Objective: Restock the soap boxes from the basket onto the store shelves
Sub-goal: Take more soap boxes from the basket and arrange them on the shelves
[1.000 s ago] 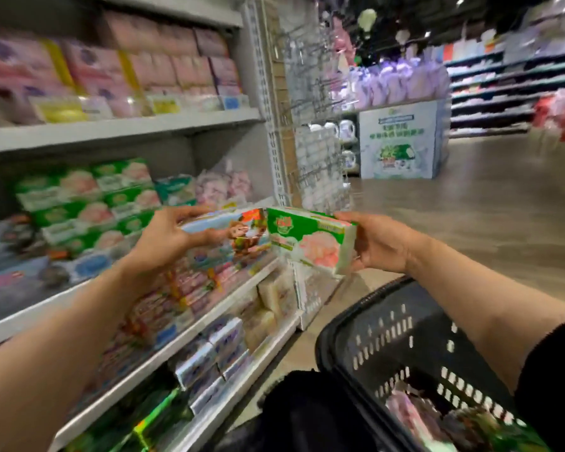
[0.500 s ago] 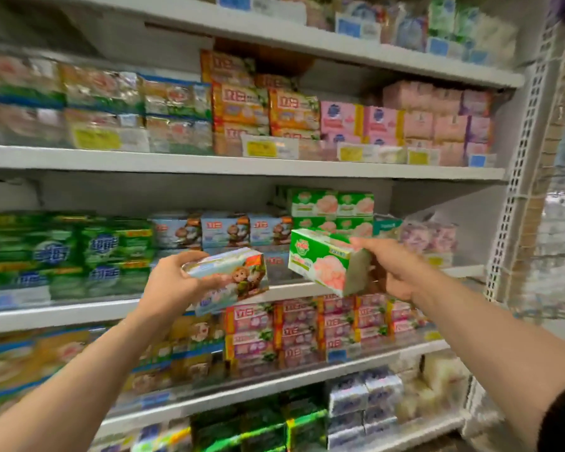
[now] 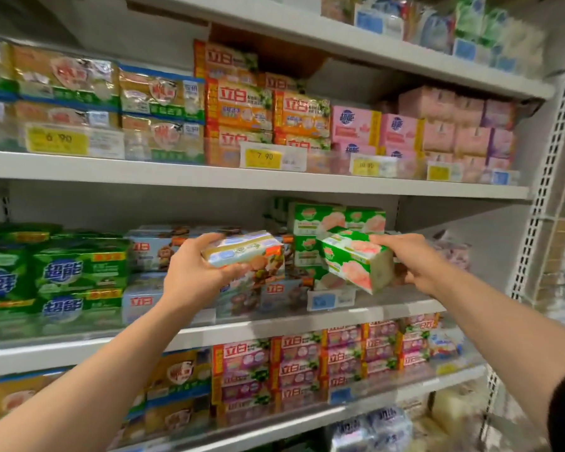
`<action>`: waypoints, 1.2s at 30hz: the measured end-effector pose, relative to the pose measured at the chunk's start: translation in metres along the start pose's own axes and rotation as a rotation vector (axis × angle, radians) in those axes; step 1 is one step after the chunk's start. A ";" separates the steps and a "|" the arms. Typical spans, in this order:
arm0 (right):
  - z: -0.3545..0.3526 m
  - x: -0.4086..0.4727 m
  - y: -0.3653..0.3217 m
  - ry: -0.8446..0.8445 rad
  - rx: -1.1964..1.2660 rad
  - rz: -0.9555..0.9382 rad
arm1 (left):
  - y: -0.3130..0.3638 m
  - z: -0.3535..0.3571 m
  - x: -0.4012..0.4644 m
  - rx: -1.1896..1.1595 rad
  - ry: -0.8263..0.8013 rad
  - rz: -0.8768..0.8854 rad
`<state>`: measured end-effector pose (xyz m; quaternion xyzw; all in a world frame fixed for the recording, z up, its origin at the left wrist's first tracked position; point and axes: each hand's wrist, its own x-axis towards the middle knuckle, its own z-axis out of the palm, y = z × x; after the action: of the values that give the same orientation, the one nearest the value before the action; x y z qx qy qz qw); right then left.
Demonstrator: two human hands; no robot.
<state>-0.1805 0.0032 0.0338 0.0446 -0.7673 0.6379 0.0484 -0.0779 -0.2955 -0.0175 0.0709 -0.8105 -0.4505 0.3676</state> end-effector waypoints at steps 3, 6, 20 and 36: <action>0.001 0.016 -0.004 -0.071 -0.105 -0.035 | 0.004 0.021 0.018 0.074 -0.022 0.042; 0.012 0.035 -0.005 -0.144 -0.203 -0.047 | 0.000 0.037 0.034 0.106 -0.070 0.006; 0.021 0.085 0.038 -0.112 -0.390 -0.273 | -0.032 0.036 0.050 0.056 -0.217 -0.064; -0.009 0.095 0.053 -0.305 -0.783 -0.568 | -0.034 0.039 0.046 0.108 -0.121 -0.138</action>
<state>-0.2817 0.0213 -0.0033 0.3228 -0.9049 0.2500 0.1203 -0.1444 -0.3094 -0.0324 0.1186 -0.8475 -0.4339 0.2817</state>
